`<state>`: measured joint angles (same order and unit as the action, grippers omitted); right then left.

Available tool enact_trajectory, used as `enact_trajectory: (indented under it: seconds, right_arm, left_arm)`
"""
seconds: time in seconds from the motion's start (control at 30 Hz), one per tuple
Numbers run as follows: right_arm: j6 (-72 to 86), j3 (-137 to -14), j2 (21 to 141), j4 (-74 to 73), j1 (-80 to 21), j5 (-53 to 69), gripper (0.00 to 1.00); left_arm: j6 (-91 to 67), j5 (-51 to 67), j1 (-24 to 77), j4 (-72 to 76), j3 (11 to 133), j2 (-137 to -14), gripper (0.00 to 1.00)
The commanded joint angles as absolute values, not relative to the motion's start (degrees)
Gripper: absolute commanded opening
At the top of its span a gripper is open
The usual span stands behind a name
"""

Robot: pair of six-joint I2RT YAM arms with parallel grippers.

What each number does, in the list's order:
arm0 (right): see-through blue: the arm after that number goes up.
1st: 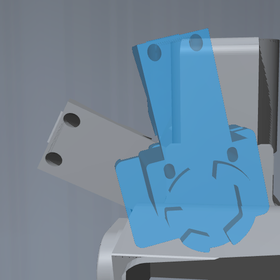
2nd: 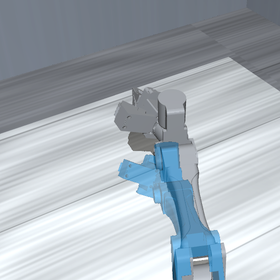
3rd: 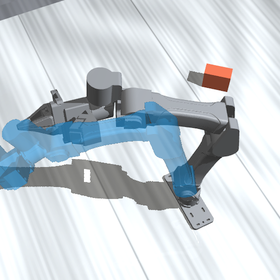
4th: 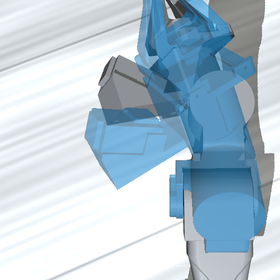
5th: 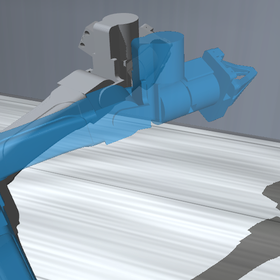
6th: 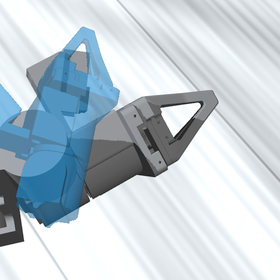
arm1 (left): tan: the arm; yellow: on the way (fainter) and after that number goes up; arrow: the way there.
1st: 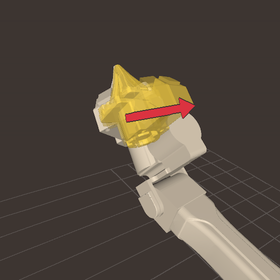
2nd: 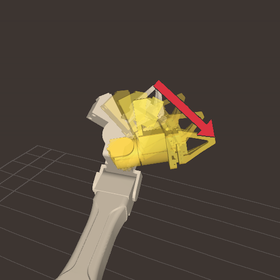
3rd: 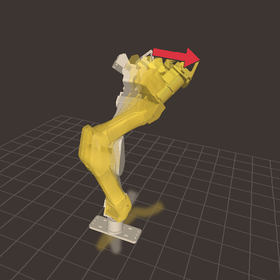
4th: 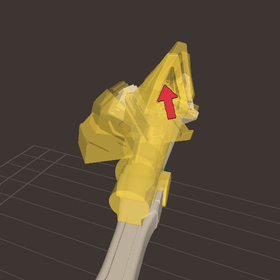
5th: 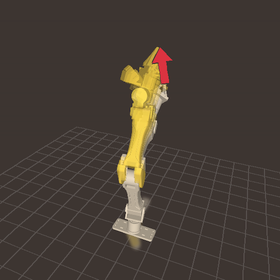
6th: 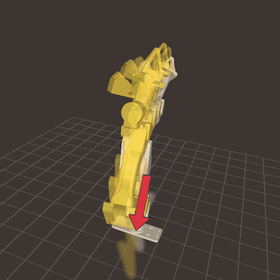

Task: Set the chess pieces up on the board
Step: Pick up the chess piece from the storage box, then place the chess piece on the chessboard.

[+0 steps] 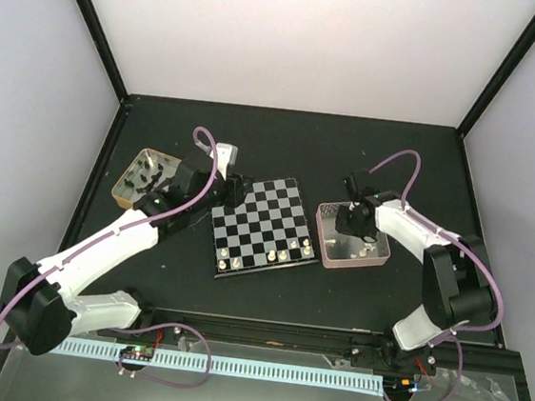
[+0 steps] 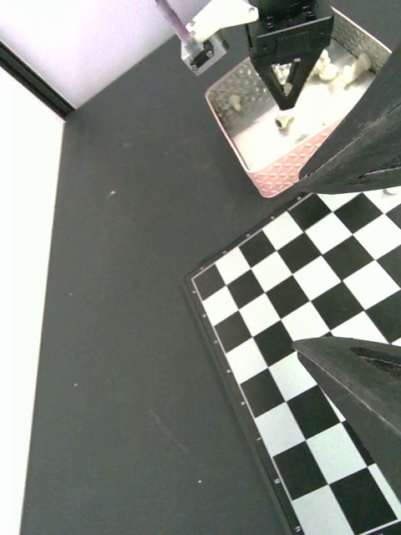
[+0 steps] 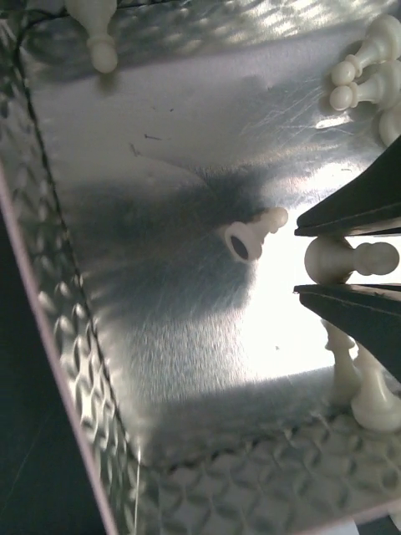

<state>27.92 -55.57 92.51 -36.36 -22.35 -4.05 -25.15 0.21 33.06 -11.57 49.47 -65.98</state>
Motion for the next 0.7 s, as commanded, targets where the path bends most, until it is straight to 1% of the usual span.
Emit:
enact_trajectory:
  seconds: [0.0,0.1,0.27,0.43,0.67]
  right_arm:
    - [26.7,-57.6,89.2,-38.0,-22.1,0.0,0.04]
    - [27.5,-59.9,88.1,-41.0,-23.3,2.2,0.04]
    - [28.9,-64.9,87.7,-45.2,-28.7,2.9,0.05]
    - [29.6,-69.1,91.3,-46.3,-35.5,1.1,0.05]
    - [30.4,-75.1,98.9,-47.7,-42.6,-1.8,0.05]
  left_arm:
    - [-24.9,-2.1,32.5,-10.2,49.3,-62.1,0.5]
    - [-24.1,-4.5,32.3,-10.6,49.7,-61.0,0.51]
    - [-22.1,-8.1,32.2,-12.1,49.8,-58.2,0.52]
    - [-20.7,-11.5,32.0,-8.0,45.4,-53.8,0.55]
    - [-20.4,-11.9,31.4,-7.9,44.6,-51.6,0.55]
